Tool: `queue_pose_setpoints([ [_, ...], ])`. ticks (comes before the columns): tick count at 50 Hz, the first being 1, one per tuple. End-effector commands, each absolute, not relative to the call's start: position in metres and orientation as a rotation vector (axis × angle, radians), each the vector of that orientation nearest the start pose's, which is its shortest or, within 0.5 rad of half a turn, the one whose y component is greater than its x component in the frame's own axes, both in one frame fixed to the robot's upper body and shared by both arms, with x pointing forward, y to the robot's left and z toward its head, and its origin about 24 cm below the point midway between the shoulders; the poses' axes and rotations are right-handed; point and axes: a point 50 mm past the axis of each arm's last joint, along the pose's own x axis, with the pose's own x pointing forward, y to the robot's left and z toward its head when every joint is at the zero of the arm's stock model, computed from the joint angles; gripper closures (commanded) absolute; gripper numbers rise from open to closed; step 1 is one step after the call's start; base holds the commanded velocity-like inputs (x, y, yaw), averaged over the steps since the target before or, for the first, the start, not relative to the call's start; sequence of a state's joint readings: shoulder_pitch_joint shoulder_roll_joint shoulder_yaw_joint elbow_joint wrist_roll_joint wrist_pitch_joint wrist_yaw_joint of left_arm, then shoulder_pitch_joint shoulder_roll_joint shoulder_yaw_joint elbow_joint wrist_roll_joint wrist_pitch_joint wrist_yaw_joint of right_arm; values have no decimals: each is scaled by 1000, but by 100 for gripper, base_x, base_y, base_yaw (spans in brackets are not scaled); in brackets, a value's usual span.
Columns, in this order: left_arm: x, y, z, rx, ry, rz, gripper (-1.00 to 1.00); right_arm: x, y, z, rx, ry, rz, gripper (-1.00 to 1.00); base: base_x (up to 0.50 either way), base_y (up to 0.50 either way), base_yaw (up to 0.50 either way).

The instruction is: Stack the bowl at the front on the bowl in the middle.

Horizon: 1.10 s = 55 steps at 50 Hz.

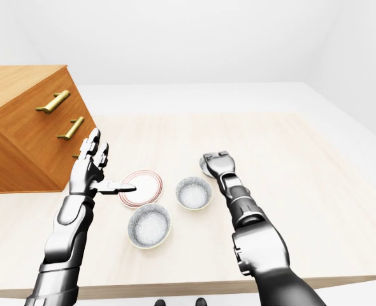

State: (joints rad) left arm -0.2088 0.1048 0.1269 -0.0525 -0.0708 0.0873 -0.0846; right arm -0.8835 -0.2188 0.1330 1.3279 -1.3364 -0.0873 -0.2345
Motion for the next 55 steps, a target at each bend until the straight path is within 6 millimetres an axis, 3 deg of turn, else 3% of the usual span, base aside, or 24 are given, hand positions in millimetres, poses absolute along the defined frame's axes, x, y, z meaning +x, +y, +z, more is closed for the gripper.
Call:
queue_pose_setpoints([
  [1, 289, 180, 102, 28, -167, -15, -100, 375, -164, 35, -1665, 121, 272, 89, 0, 0, 0],
  [2, 289, 180, 101, 27, -166, -15, -100, 375, -164, 34, -1661, 125, 274, 100, 0, 0, 0],
  [19, 287, 179, 100, 26, -164, -17, -100, 374, -169, 33, -1668, 128, 263, 100, 0, 0, 0],
  [27, 288, 179, 101, 27, -167, -19, -100, 379, -172, 44, -1656, 113, 225, 100, 0, 0, 0],
  [39, 288, 179, 103, 32, -173, -16, -100, 388, -217, 80, -1662, 85, 23, 100, 0, 0, 0],
  [50, 287, 179, 103, 32, -174, -15, -100, 389, -224, 93, -1561, 86, -10, 100, 0, 0, 0],
  [55, 287, 179, 103, 30, -175, -15, -100, 382, -212, 96, -1369, 93, 64, 100, 0, 0, 0],
])
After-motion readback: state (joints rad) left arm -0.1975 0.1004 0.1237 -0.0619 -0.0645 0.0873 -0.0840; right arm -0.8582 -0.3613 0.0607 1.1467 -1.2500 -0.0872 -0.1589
